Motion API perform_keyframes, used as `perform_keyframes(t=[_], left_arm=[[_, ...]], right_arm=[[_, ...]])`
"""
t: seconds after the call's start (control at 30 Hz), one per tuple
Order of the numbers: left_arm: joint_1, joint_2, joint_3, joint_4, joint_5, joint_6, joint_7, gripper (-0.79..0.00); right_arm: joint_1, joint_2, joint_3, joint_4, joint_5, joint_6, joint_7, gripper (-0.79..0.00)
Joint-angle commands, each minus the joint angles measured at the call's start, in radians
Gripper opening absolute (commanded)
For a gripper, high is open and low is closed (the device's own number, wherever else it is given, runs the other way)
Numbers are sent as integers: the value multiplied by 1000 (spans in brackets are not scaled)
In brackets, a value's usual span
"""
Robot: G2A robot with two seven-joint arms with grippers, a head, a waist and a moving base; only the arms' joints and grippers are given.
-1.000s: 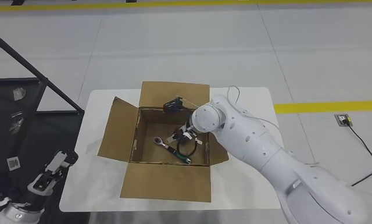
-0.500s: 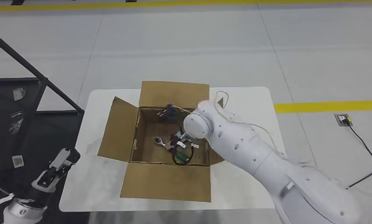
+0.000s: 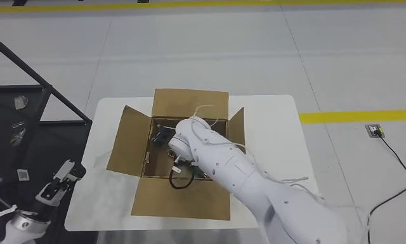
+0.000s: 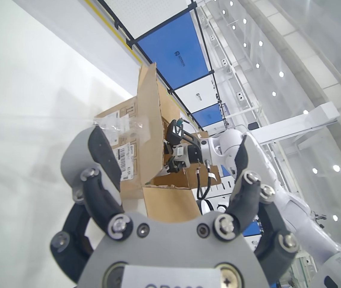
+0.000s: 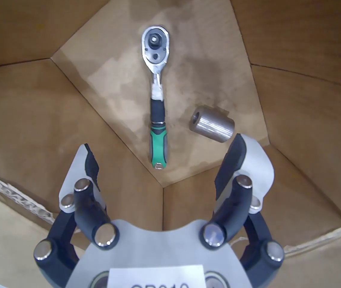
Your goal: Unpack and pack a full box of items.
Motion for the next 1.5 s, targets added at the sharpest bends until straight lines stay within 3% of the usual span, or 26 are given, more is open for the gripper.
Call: perform_keyframes(t=[0.0, 0.07, 0.33, 0.37, 0.57, 0.73, 0.97, 1.0, 1.07, 1.13, 1.23, 1.43, 1.47], left_arm=[[-11, 3, 12, 11, 31, -3, -7, 0], [-15, 4, 29, 18, 44, -9, -18, 0], [-15, 4, 29, 18, 44, -9, -18, 0], [-12, 6, 78, -13, 111, -37, -66, 0], [-36, 2, 174, -26, 293, -60, 31, 0], [-51, 4, 200, -14, 310, -31, 54, 0], [-52, 6, 216, -22, 313, -6, 86, 0], [-49, 6, 219, -26, 317, -7, 88, -52], [-42, 7, 224, -33, 319, -9, 97, -348], [-36, 7, 227, -38, 321, -9, 104, -526], [-30, 8, 230, -42, 312, -2, 113, -588], [-14, 9, 231, -50, 292, 14, 135, -785], [-12, 9, 230, -51, 287, 16, 137, -785]], right_arm=[[-3, -28, -1, 52, -3, -22, -18, 0], [-8, -49, -3, 84, -8, -30, -32, 0], [-8, -49, -3, 84, -8, -30, -32, 0], [-8, -49, -3, 84, -8, -30, -32, 0], [-8, -49, -3, 84, -8, -30, -32, 0], [-28, -47, -3, 82, -36, -13, -58, 0], [-57, -38, 4, 59, -101, 83, -187, 0], [-60, -36, 6, 56, -108, 88, -196, 0], [-62, -32, 9, 48, -121, 89, -202, 0], [-65, -28, 10, 39, -138, 73, -203, 0], [-68, -22, 17, 34, -147, 35, -202, 0], [-71, -12, 29, 30, -167, -49, -190, 0], [-71, -11, 31, 30, -169, -56, -188, 0]])
